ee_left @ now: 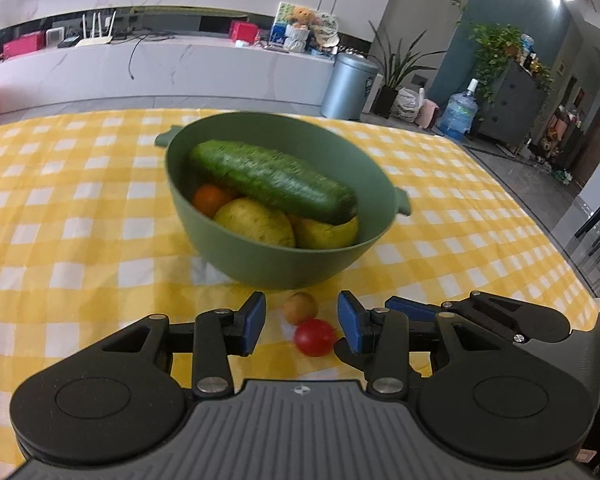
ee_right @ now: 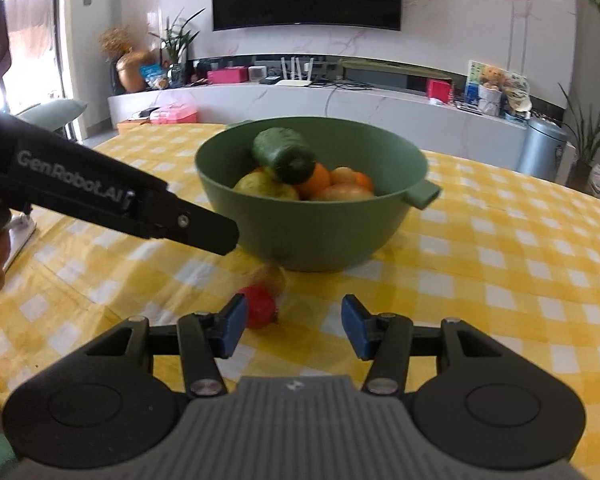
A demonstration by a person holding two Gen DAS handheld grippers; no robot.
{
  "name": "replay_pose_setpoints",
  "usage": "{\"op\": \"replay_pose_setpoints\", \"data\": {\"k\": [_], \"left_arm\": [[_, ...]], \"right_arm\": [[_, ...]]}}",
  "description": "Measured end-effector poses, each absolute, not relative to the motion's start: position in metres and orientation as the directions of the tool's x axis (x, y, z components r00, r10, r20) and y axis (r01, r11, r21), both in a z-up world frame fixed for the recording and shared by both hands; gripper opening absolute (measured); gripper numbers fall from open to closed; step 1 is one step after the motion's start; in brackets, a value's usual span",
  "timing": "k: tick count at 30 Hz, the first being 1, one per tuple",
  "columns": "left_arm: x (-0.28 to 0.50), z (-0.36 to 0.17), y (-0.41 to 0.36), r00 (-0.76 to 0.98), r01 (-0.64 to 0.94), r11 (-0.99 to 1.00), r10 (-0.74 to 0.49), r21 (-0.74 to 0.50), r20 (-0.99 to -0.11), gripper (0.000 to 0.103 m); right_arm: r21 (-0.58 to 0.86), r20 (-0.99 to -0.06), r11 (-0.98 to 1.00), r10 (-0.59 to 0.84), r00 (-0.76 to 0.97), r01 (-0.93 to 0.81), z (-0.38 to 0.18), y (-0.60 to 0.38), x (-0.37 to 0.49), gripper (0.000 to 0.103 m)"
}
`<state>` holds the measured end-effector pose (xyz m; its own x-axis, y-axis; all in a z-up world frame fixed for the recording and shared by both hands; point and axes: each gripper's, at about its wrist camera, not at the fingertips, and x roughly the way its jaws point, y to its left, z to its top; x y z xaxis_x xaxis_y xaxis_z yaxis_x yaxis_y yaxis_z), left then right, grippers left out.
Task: Organize fruits
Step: 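Grasp the last kiwi with the left gripper while the right gripper grasps the red tomato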
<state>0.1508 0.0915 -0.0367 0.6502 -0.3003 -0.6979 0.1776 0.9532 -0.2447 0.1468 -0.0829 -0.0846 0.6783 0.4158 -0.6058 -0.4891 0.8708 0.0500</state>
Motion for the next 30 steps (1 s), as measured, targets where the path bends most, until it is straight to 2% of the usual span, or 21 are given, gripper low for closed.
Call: {"op": "replay_pose_setpoints", "data": {"k": [14,22,30], "left_arm": [[0.157,-0.048,0.098,0.621,0.155,0.957,-0.289,-0.246,-0.729,0.049],[0.157,-0.049,0.099,0.611,0.150,0.958,-0.284,-0.244,-0.739,0.049],[0.159,-0.051,0.091,0.606,0.174,0.958,-0.286,-0.228,-0.742,0.049]], "right_arm": [[0.050,-0.618,0.835,0.457,0.640,-0.548,-0.098,-0.064,0.157,0.045],[0.058,-0.643,0.817,0.470,0.605,-0.573,-0.104,-0.058,0.157,0.025],[0.059,-0.655,0.850,0.428,0.622,-0.523,-0.100,-0.068,0.158,0.025]]}}
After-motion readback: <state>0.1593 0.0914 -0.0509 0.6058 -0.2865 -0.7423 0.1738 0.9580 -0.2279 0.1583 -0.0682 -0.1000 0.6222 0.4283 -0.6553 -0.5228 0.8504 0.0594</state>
